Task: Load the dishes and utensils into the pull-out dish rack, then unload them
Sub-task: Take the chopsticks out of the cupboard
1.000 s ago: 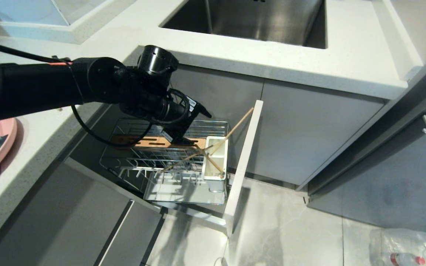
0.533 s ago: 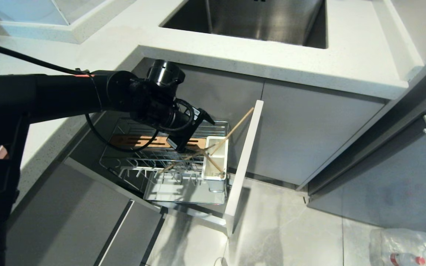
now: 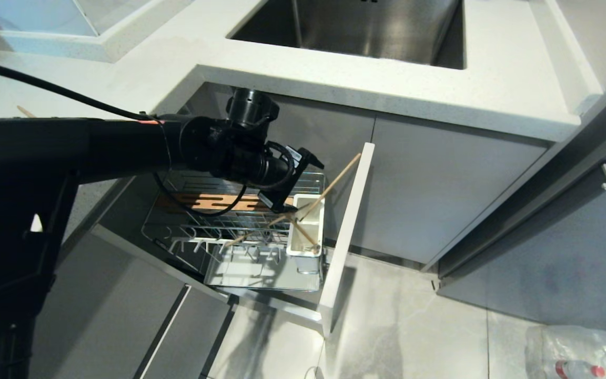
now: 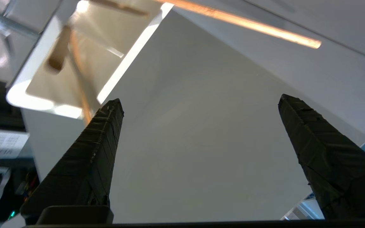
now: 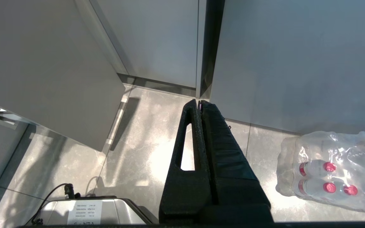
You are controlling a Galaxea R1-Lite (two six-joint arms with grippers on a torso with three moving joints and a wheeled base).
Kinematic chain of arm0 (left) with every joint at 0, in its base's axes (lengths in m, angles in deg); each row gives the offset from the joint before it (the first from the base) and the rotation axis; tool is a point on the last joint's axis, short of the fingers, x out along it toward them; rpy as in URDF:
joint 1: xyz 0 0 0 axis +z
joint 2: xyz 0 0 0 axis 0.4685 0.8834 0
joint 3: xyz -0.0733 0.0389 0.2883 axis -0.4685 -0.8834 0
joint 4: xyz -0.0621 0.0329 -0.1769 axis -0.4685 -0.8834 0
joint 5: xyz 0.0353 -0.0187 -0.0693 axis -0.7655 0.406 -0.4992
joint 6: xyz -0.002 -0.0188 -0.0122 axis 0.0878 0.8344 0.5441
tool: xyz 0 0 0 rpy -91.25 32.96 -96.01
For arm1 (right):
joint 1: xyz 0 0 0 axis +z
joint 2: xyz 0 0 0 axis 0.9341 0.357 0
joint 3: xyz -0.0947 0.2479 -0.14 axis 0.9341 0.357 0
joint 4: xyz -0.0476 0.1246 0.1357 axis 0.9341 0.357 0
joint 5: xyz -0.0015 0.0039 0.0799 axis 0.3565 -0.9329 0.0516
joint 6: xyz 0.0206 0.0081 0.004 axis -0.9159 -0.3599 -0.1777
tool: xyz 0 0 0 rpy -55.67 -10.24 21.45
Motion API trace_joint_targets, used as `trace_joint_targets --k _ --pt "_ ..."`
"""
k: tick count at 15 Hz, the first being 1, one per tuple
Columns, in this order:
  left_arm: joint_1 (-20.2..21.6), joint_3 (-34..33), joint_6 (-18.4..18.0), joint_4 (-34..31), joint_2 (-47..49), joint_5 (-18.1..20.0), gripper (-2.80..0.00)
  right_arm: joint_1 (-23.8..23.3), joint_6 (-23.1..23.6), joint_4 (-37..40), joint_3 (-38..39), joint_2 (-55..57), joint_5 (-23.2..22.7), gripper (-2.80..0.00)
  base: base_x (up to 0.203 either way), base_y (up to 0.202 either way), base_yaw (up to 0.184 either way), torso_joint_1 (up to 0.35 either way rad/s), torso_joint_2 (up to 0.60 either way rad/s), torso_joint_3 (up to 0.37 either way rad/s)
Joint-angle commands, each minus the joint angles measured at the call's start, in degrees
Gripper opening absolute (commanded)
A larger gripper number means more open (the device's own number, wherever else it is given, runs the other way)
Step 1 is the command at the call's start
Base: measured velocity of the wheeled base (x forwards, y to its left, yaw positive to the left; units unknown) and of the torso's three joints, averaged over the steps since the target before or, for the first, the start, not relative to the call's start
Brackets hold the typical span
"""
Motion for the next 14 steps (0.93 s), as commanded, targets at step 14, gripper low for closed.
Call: trace_joint_targets --k 14 --pt "-1.82 -0.47 -5.44 10.47 5.93 -0.09 0.00 0.01 -0.01 0.03 0.00 0.07 -0.02 -2.80 0.000 0.000 0.000 0.000 0.00 0.000"
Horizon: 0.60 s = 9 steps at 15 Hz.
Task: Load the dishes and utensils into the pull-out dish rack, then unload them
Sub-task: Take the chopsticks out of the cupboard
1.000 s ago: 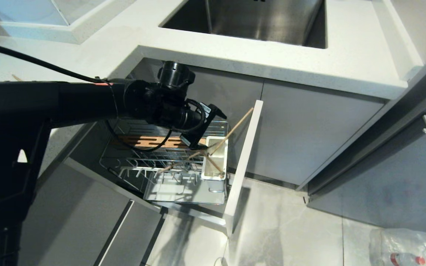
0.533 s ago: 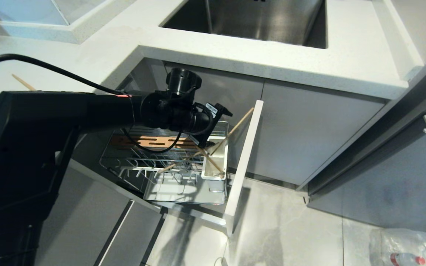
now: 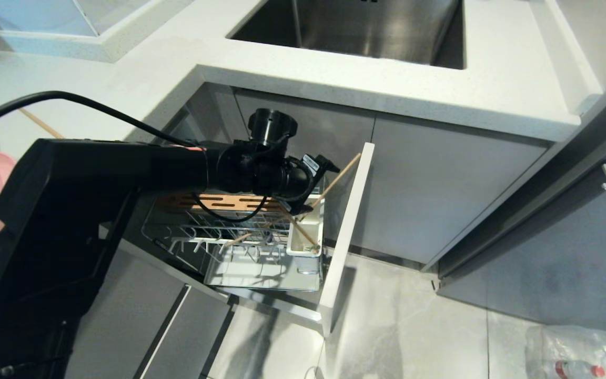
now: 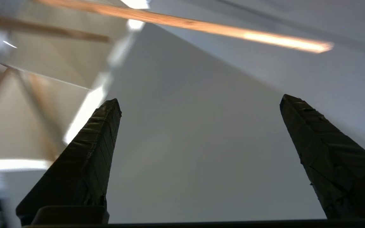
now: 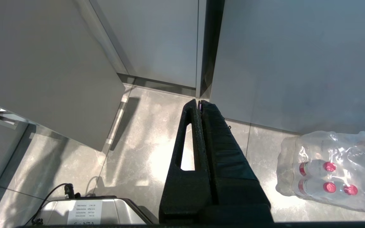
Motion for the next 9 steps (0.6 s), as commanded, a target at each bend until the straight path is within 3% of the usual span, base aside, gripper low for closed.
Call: trace_joint_targets --k 1,4,9 --pt "-0.71 -0.72 -4.22 -0.88 0.33 -3.71 0.00 0.01 -0.01 -0.07 0.00 0.00 0.01 -2.80 0.000 0.000 0.000 0.000 0.00 0.000" --pt "-1.24 -1.89 -16.04 -1.94 -0.11 -12.87 0.00 0.01 -0.01 -0.06 0.00 0.05 -0.01 -2.80 0.000 0.000 0.000 0.000 0.00 0.000" --pt "-0.77 -3.06 -31.92 2.66 -0.76 -19.45 0.00 0.01 -0.01 -0.07 0.00 0.00 -0.02 -2.80 0.000 0.000 0.000 0.000 0.00 0.000"
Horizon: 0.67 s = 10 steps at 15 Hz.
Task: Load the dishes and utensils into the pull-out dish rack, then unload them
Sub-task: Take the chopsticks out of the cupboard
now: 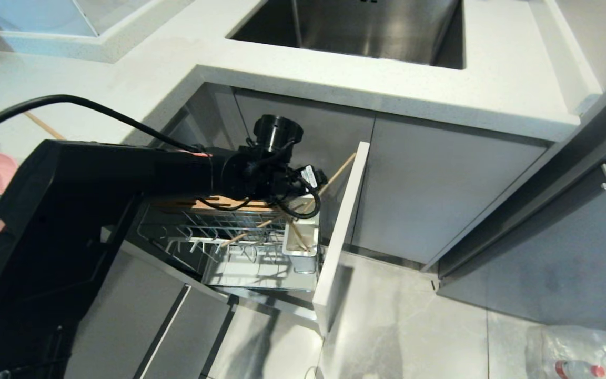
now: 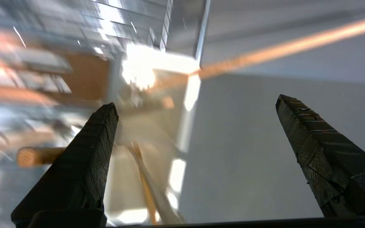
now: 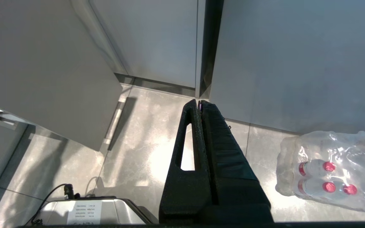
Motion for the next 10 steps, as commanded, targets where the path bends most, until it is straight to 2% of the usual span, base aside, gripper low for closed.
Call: trace_joint_targets --k 1,3,6,10 --pt "-0.05 -1.00 -3.73 1.53 -0.61 -0.30 0.00 0.03 -0.01 0.03 0.00 0.00 -0.02 -2.80 0.000 0.000 0.000 0.000 0.00 0.000" --pt "-0.03 -2.75 -8.02 4.48 -1.55 -0.35 0.00 0.03 -0.01 -0.03 0.00 0.00 -0.02 -2.80 0.000 0.000 0.000 0.000 0.00 0.000" --pt "-0.19 -3.99 -9.44 4.91 -3.51 -0.24 0.00 0.03 -0.01 -0.02 0.00 0.00 -0.01 -2.80 0.000 0.000 0.000 0.000 0.00 0.000" --pt "-0.45 -5.57 -15.94 5.85 -4.90 0.67 0.00 0.03 -0.01 -0.03 0.00 0.00 -0.02 -2.80 0.000 0.000 0.000 0.000 0.00 0.000"
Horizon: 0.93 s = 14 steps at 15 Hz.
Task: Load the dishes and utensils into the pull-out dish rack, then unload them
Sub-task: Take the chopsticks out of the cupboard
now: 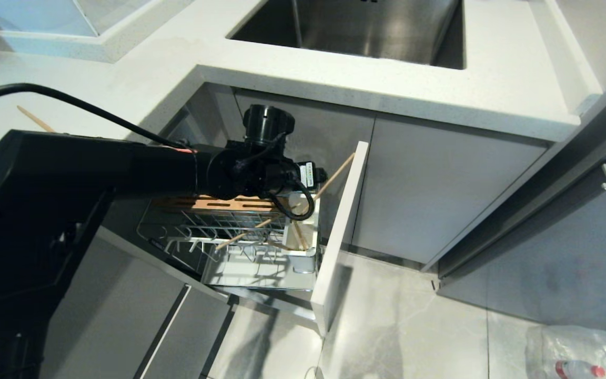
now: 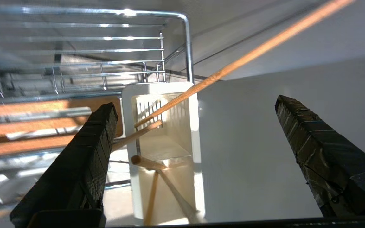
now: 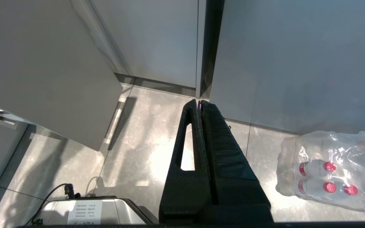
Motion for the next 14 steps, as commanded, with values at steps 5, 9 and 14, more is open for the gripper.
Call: trace_joint_targets --k 5,9,14 --pt "-0.03 -3.71 -11.37 5.39 -0.58 2.87 0.00 0.01 -0.01 0.00 0.00 0.00 -0.02 -2.80 0.000 0.000 0.000 0.000 0.00 0.000" --pt "0.09 -7.98 -21.36 12.15 0.10 6.08 0.00 0.01 -0.01 -0.04 0.00 0.00 -0.02 -2.80 0.000 0.000 0.000 0.000 0.00 0.000" --pt "0.52 -7.45 -30.27 16.46 3.91 6.56 0.00 0.01 -0.01 -0.03 0.00 0.03 0.00 -2.80 0.000 0.000 0.000 0.000 0.00 0.000"
